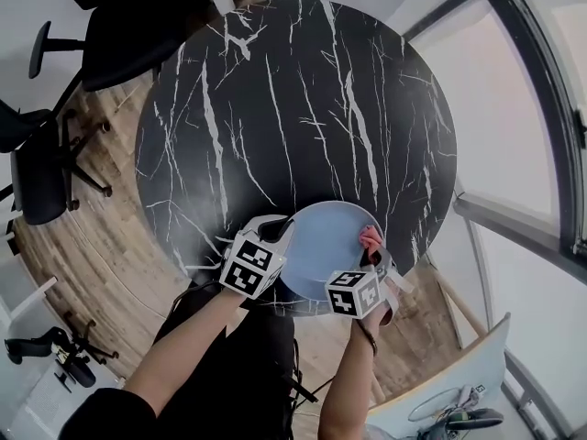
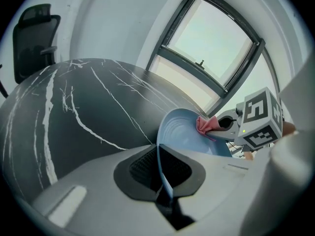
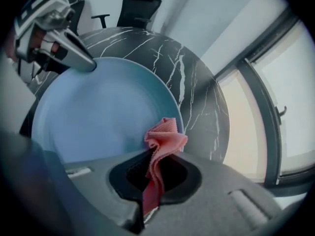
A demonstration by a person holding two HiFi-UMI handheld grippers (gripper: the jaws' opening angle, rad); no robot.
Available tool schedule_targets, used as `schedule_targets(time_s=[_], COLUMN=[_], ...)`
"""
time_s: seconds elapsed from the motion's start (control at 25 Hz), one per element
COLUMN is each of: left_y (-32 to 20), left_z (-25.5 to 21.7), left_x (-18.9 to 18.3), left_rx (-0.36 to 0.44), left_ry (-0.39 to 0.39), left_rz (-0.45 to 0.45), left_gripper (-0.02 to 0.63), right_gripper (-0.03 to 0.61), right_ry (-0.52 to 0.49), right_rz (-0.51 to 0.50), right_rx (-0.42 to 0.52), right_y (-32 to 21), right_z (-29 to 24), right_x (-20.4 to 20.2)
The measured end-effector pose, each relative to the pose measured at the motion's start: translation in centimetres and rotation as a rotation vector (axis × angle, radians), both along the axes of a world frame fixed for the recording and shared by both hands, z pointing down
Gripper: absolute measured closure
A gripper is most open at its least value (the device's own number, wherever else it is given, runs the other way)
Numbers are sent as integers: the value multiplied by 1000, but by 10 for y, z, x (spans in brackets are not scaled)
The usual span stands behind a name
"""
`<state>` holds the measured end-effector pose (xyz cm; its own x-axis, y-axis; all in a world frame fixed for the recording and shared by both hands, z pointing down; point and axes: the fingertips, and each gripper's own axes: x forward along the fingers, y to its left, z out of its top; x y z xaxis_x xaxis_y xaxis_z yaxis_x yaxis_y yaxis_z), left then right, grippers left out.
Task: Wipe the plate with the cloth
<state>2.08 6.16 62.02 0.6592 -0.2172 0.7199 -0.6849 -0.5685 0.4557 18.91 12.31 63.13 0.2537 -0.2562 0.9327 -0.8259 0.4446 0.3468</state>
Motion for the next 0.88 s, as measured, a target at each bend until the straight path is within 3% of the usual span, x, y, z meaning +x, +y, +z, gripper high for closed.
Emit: schedule_targets(time_s=[0.48, 0.88], left_y=[3, 3], left_z=[0, 0], left_x=[-1, -1], left_rx=[-35, -52], left_ry=[6, 13], left_rz=[-45, -57], left_gripper=[601, 597], right_gripper=[569, 569], right_ry=[-17, -186], right_rz=[-258, -306], right_rx=[-190, -351], right_y=[60, 108], right_z=[4, 6], right_x=[-16, -61])
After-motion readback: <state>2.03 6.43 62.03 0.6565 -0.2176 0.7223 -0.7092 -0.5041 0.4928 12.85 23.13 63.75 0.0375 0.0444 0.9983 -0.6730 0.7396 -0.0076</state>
